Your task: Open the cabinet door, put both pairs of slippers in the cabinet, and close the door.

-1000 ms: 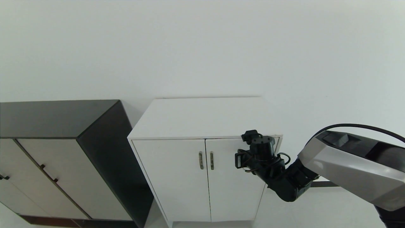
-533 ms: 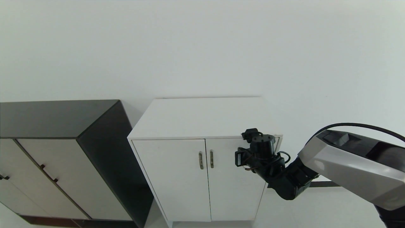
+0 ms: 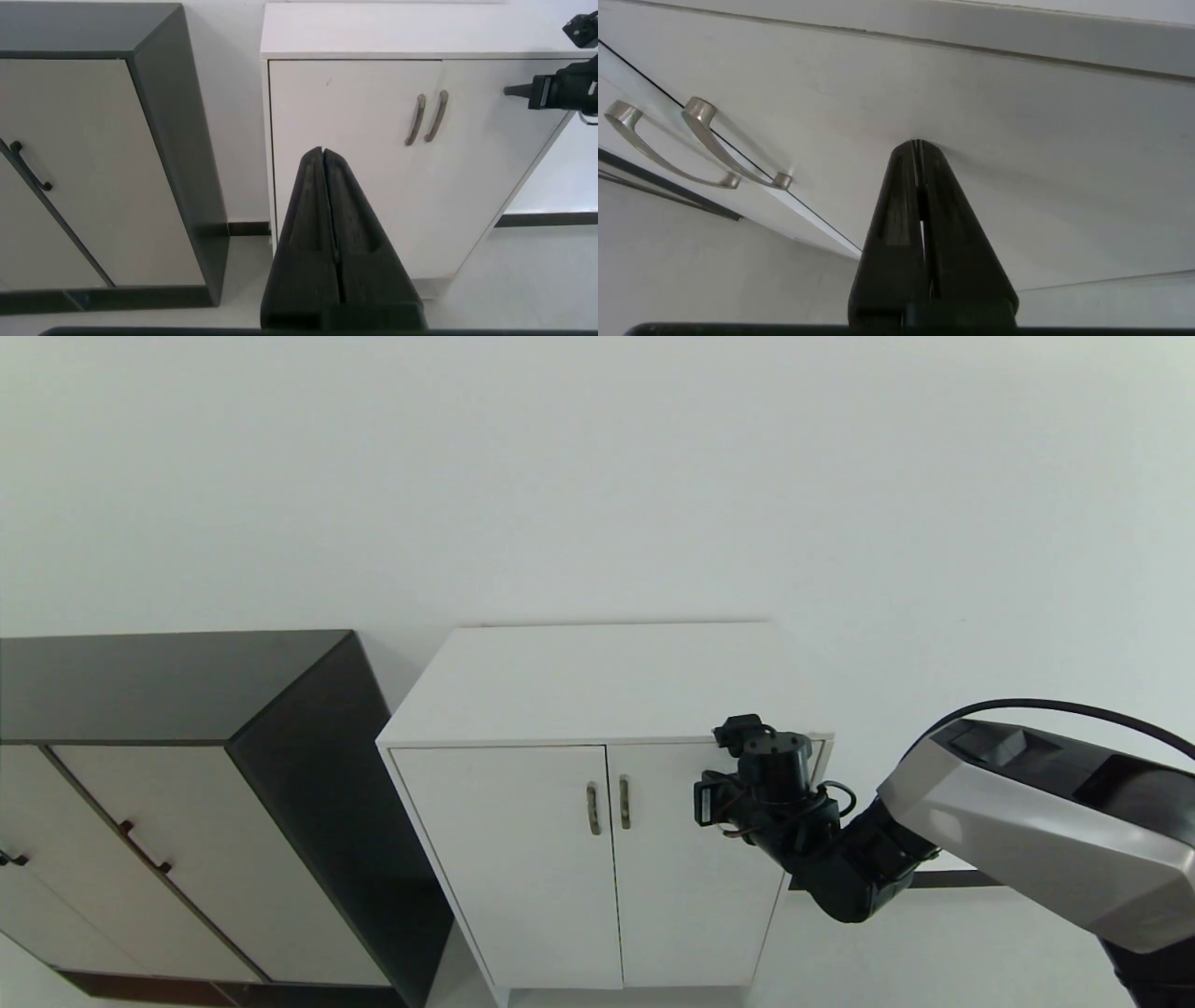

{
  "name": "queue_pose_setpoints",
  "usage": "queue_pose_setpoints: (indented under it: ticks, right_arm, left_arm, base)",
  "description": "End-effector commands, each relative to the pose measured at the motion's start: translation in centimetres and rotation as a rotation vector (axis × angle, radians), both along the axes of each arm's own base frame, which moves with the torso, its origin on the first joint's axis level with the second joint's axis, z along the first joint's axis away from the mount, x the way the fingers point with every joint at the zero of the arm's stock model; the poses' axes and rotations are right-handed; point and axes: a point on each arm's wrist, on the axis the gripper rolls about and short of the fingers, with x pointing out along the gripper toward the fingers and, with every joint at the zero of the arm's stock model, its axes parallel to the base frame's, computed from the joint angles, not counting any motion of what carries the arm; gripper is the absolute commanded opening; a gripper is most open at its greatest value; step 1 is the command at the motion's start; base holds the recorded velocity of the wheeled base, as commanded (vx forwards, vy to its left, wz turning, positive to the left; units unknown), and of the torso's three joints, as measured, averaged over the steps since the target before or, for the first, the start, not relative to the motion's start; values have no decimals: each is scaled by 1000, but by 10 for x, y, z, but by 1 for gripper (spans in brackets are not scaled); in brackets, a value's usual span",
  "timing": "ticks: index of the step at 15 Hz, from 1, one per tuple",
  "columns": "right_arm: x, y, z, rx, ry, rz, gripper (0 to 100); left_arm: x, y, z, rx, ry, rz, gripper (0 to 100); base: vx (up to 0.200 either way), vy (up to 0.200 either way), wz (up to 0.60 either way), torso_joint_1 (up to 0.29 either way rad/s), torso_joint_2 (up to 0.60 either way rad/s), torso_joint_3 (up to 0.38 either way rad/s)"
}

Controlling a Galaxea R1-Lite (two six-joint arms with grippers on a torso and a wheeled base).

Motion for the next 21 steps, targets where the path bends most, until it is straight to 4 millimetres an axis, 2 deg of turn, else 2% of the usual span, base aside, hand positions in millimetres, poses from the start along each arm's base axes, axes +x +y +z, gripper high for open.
queue_pose_setpoints:
  ticks: [1, 2, 6, 8, 9, 10, 11, 12, 15, 16, 18, 21]
  right_arm:
    - [0, -2, 1, -1, -1, -9, 0]
    - [-2, -4, 7, 2, -8, -12, 0]
    - [-40, -13, 30, 0, -4, 17, 0]
    - [-74, -21, 50, 8, -17, 51, 0]
    - [-74, -21, 50, 8, -17, 51, 0]
    - [-91, -31, 60, 23, -42, 56, 0]
    - [-106, -42, 64, 23, -42, 53, 0]
    - [-113, -53, 66, 18, -37, 36, 0]
    - [-130, -121, 64, -62, 1, -160, 0]
    - [-142, -145, 65, -85, 15, -219, 0]
    - [-170, -183, 66, -146, 26, -311, 0]
    - [-220, -216, 64, -197, 32, -324, 0]
  left_arm:
    - [0, 0, 0, 0, 0, 0, 0]
    - [0, 0, 0, 0, 0, 0, 0]
    - [0, 0, 0, 1, 0, 0, 0]
    - [0, 0, 0, 1, 0, 0, 0]
    - [0, 0, 0, 1, 0, 0, 0]
    - [0, 0, 0, 1, 0, 0, 0]
    - [0, 0, 0, 1, 0, 0, 0]
    - [0, 0, 0, 1, 0, 0, 0]
    - [0, 0, 0, 1, 0, 0, 0]
    - [0, 0, 0, 1, 0, 0, 0]
    - [0, 0, 0, 1, 0, 0, 0]
    - [0, 0, 0, 1, 0, 0, 0]
  base:
    - [0, 0, 0, 0, 0, 0]
    - [0, 0, 0, 0, 0, 0]
    - [0, 0, 0, 0, 0, 0]
    - [0, 0, 0, 0, 0, 0]
    - [0, 0, 0, 0, 0, 0]
    - [0, 0, 0, 0, 0, 0]
    - [0, 0, 0, 0, 0, 0]
    - [0, 0, 0, 0, 0, 0]
    - [0, 0, 0, 0, 0, 0]
    - [0, 0, 0, 0, 0, 0]
    - [0, 0, 0, 0, 0, 0]
    - [0, 0, 0, 0, 0, 0]
